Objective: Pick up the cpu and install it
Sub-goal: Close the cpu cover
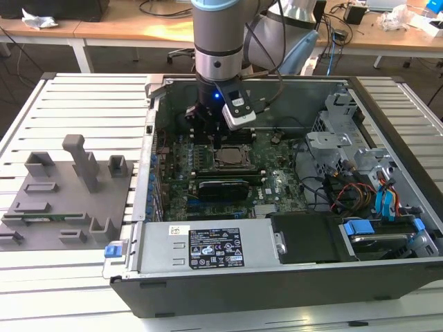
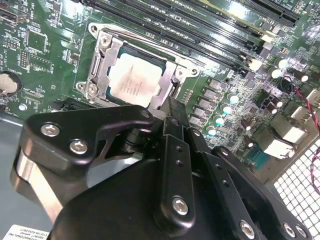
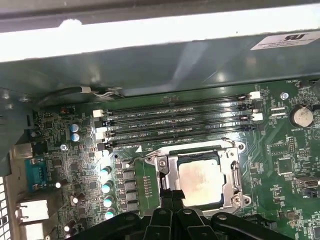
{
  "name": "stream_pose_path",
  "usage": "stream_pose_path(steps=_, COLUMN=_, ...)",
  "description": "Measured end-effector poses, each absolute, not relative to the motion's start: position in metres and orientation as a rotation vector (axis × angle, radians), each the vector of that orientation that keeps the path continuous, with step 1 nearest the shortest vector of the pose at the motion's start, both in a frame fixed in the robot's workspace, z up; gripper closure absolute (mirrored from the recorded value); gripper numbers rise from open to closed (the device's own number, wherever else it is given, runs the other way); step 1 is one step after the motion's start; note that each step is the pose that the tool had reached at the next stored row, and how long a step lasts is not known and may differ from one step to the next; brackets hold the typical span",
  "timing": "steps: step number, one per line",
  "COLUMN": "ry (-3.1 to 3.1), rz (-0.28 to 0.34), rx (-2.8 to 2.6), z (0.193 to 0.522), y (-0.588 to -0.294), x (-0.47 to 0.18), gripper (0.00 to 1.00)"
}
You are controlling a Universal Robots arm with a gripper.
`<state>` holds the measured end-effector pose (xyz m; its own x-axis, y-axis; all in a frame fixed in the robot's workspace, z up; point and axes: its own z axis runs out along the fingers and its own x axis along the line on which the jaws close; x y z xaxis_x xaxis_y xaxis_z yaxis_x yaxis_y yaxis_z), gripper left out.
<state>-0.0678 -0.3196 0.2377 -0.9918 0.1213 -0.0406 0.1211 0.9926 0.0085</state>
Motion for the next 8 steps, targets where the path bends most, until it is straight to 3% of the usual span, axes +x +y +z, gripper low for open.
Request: stream_pose_path(steps=8, ry=3.095, rz=0.009, rx=0.188, z=0.238, y=-0.32, x=-0.048, gripper=0.89)
